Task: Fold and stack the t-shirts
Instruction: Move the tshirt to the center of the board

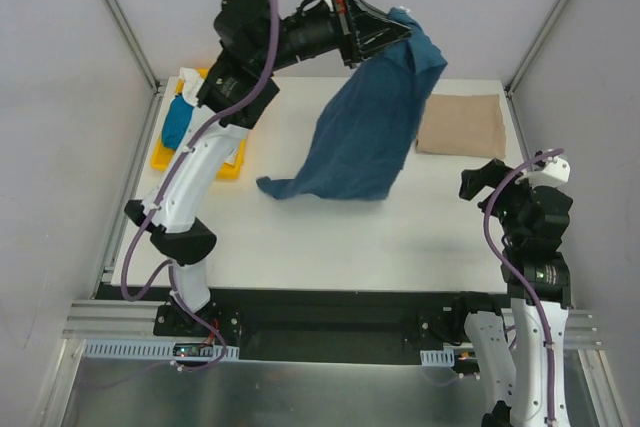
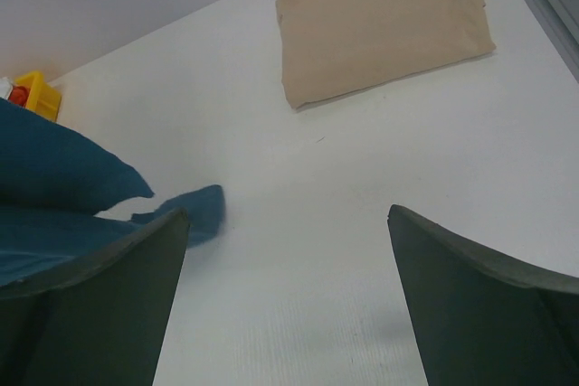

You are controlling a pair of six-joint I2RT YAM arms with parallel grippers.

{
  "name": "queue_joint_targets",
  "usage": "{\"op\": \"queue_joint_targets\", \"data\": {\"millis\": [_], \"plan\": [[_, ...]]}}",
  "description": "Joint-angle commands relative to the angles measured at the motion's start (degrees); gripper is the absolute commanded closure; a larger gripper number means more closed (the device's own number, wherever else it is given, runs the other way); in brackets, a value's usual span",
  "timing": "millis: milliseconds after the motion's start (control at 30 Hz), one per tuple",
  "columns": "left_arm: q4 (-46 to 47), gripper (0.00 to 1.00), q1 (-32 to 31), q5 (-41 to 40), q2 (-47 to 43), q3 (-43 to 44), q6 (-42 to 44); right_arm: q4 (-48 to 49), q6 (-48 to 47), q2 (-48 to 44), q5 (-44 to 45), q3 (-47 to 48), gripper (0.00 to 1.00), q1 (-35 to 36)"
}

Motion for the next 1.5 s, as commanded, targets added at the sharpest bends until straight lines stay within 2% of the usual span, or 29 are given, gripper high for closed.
{"op": "queue_joint_targets", "data": {"millis": [0, 67, 200, 333, 367, 433, 467, 500, 533, 567, 633, 667, 700, 767, 800, 867, 1000, 1067, 1167, 1367, 1400, 1467], "plan": [[13.5, 1.0, -3.1, -3.7, 3.1, 3.4, -1.3, -0.5, 1.2, -2.5, 2.6, 0.0, 0.04, 0.3], [17.0, 1.0, -3.5, -4.2, 4.1, 3.4, -3.3, -0.3, 1.4, -3.4, 5.5, -0.3, 0.04, 0.3], [17.5, 1.0, -3.4, -5.7, 3.4, 0.3, -2.2, -0.6, 1.4, -3.7, 7.1, -0.4, 0.04, 0.3], [15.8, 1.0, -3.1, -15.2, -4.8, -12.5, 7.0, -0.6, 0.9, -2.0, 5.3, -0.1, 0.04, 0.4], [15.8, 1.0, -2.8, -17.3, -7.2, -20.5, 8.3, -0.8, 0.7, -0.6, 4.6, 0.2, 0.04, 0.4], [15.7, 1.0, -2.1, -24.4, -14.5, -29.1, 12.2, -1.6, 0.6, 0.6, 3.6, 0.9, 0.04, 0.4], [15.7, 1.0, -1.8, -27.4, -17.1, -38.4, 13.0, -1.7, 0.4, 1.2, 3.6, 1.1, 0.04, 0.5], [15.6, 1.0, -1.4, -36.0, -22.2, -43.0, 13.7, -1.6, 0.3, 2.3, 3.5, 1.1, 0.04, 0.5], [15.5, 1.0, -1.1, -39.7, -24.9, -47.5, 14.4, -1.6, 0.4, 2.9, 3.4, 1.1, 0.04, 0.5], [15.4, 1.0, -0.7, -44.3, -27.6, -56.4, 14.5, -1.6, 0.4, 3.5, 3.4, 1.1, 0.04, 0.5], [15.4, 1.0, -0.5, -54.4, -36.1, -64.9, 14.0, -2.0, 1.1, 5.8, 3.5, 1.5, 0.04, 0.5], [15.4, 1.0, -0.4, -56.8, -38.9, -73.1, 13.6, -2.4, 1.2, 6.6, 3.5, 2.0, 0.04, 0.5], [15.4, 1.0, -0.3, -58.3, -44.6, -77.1, 12.6, -3.1, 1.4, 8.8, 3.6, 2.3, 0.04, 0.5], [14.9, 1.0, -0.1, -59.5, -50.1, -86.9, 10.2, -4.4, 1.4, 11.5, 3.6, 4.1, 0.04, 0.5], [14.7, 1.0, 0.0, -58.7, -55.0, -89.6, 7.7, -5.4, 1.9, 12.7, 3.8, 4.5, 0.04, 0.5], [14.6, 1.0, 0.1, -57.4, -59.2, -95.1, 6.1, -5.9, 2.8, 17.0, 4.8, 5.4, 0.04, 0.5], [14.2, 1.0, 0.1, -58.5, -66.5, -98.5, 4.7, -6.6, 4.9, 25.3, 3.5, 7.8, 0.04, 0.5], [14.2, 1.0, 0.1, -58.7, -67.6, -99.7, 4.8, -6.5, 5.7, 31.3, -0.7, 9.1, 0.01, 0.6], [13.6, 1.0, 0.1, -60.2, -66.4, -100.1, 5.0, -6.3, 7.8, 39.2, -3.0, 12.6, 0.01, 2.2], [11.2, 1.0, 0.1, -61.5, -65.0, -100.2, 4.5, -6.5, 10.2, 53.9, 1.4, 23.9, 0.01, 10.5], [11.1, 1.0, 0.1, -62.0, -65.2, -100.4, 4.1, -7.6, 10.7, 59.3, 2.5, 26.1, 0.04, 11.0], [10.9, 1.0, 0.1, -62.3, -65.6, -100.6, 3.7, -8.4, 11.2, 64.3, 2.0, 31.4, 0.1, 12.2]]}}
